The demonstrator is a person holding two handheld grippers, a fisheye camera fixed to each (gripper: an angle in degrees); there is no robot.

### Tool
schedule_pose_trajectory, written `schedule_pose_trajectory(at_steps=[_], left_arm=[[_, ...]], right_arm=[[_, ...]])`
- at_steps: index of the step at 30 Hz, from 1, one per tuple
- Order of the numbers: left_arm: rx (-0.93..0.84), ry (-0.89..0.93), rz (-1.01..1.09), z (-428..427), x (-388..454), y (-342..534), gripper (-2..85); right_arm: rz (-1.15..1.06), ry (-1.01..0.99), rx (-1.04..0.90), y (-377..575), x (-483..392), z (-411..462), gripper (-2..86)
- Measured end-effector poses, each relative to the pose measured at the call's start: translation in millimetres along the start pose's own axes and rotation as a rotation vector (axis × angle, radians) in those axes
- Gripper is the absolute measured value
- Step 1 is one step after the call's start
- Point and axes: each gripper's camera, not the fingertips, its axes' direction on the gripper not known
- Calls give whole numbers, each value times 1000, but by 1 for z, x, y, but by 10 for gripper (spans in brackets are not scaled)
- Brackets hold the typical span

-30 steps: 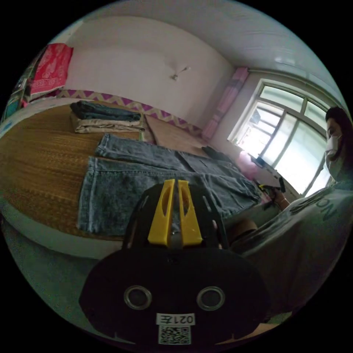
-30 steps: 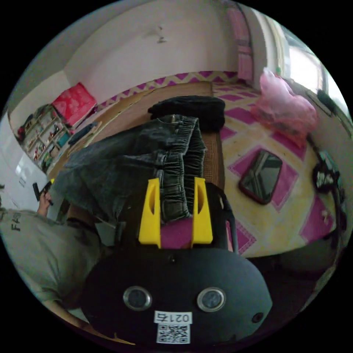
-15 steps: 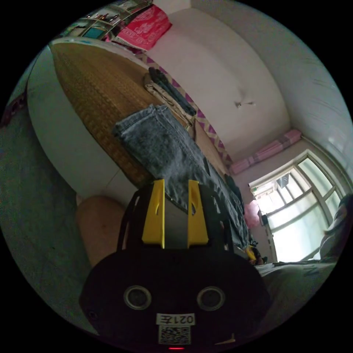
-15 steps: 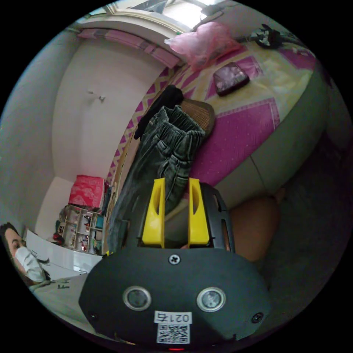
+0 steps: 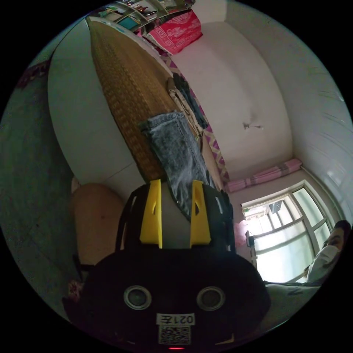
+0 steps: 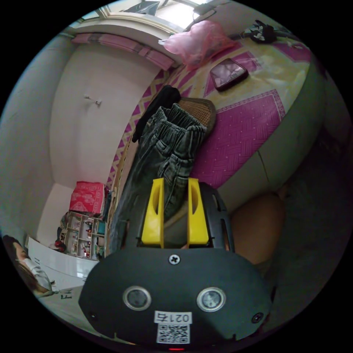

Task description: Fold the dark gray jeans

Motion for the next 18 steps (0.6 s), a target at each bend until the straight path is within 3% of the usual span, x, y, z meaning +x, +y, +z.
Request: schedule_pose_trajectory(at_steps=[6,12,18], left_arm=[[-56,71,-11,32,-4,9,106],[-72,113,-5,61,-1,22,31],[-99,84,139,78,36,35,-8]], right_arm=[[-4,3,1,7,6,5,96],[-3,-2,-4,15,10,15,83],[80,-110,-9,19,20,24,41]])
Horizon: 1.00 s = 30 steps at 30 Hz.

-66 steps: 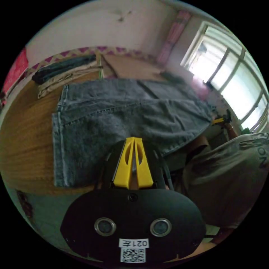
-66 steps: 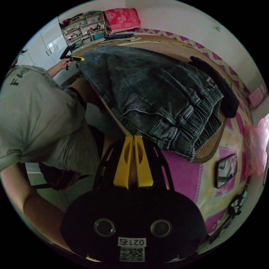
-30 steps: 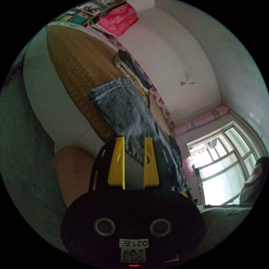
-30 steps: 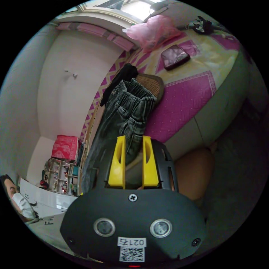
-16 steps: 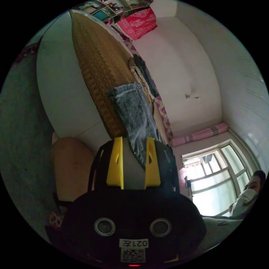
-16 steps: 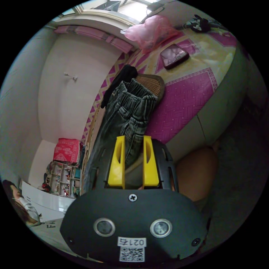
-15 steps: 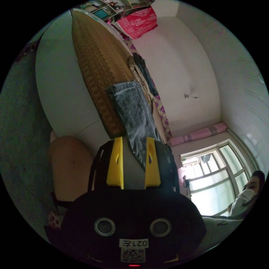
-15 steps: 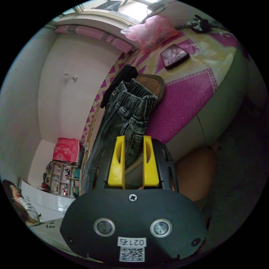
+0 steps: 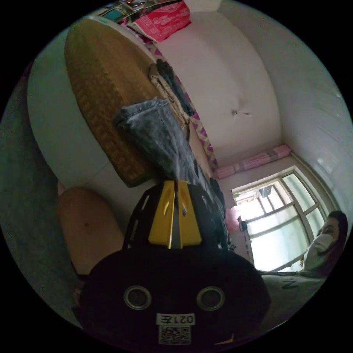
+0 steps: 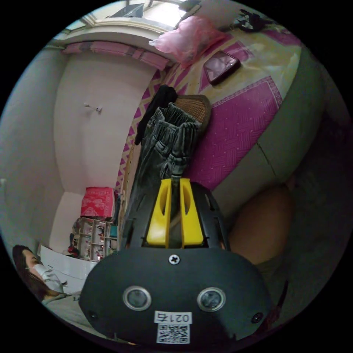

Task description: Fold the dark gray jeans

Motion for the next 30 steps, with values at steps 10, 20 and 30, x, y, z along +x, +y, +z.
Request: schedule_pose_trajectory(at_steps=[10,20,30], left_arm=[[-145,-162,484,114,154,-96,-10],[-470,-353,416,402,106,-192,32],[-413,-367,564,361,76,-143,60]], right_arm=[[-281,-142,-60,-98,-157,66,18],[-182,158,-184,-229,-202,331,73],[-646,187,-286,-100,-285,386,77]])
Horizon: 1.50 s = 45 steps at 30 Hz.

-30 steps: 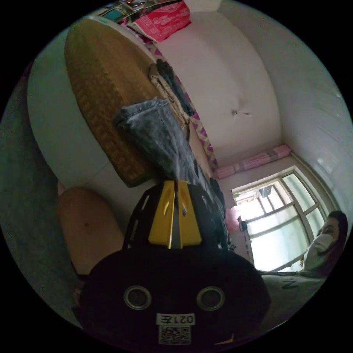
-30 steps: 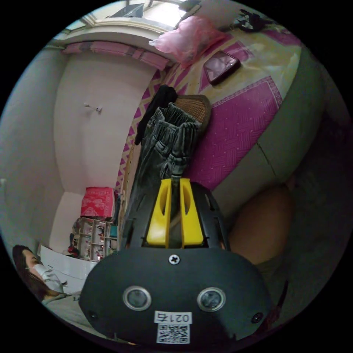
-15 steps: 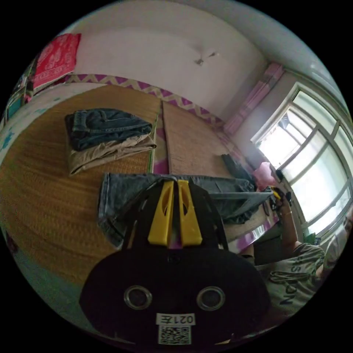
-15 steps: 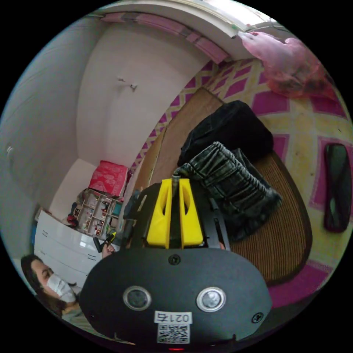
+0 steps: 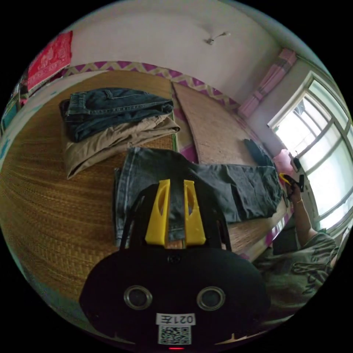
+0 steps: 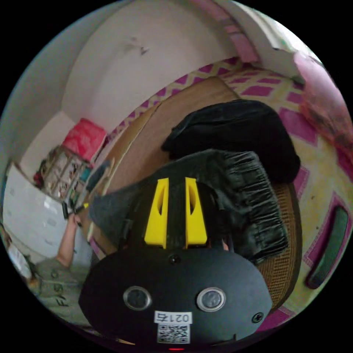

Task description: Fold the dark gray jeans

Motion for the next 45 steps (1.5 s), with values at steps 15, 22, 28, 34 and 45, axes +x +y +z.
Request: schedule_pose_trajectory(at_steps=[15,22,28,34,45], left_arm=[[121,-22,-253,-3,-92,36,36],[90,-4,-417,10,-144,22,48],[240,9,-385,-48,-158,25,-7],[205,-2,-343,-93,-175,31,1],[133,67,-535,-44,-255,16,87]], right_arm=[[-545,99,-296,133,-244,188,0],[-386,-66,-319,118,-222,210,-6],[-388,-61,-315,118,-228,223,-6],[-385,-67,-310,117,-229,233,-6],[-368,-70,-306,115,-226,243,-6]])
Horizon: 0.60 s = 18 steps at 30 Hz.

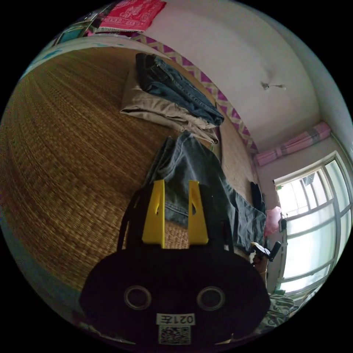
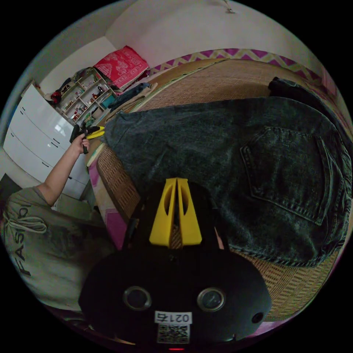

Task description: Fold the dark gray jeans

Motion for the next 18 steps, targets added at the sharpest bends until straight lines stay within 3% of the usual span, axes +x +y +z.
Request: schedule_pose_trajectory(at_steps=[14,18], left_arm=[[67,30,-46,-38,-40,-21,99],[80,39,-78,-37,-50,-28,61]], right_arm=[[24,-37,6,1,14,1,-6],[32,-54,6,2,19,-1,-6]])
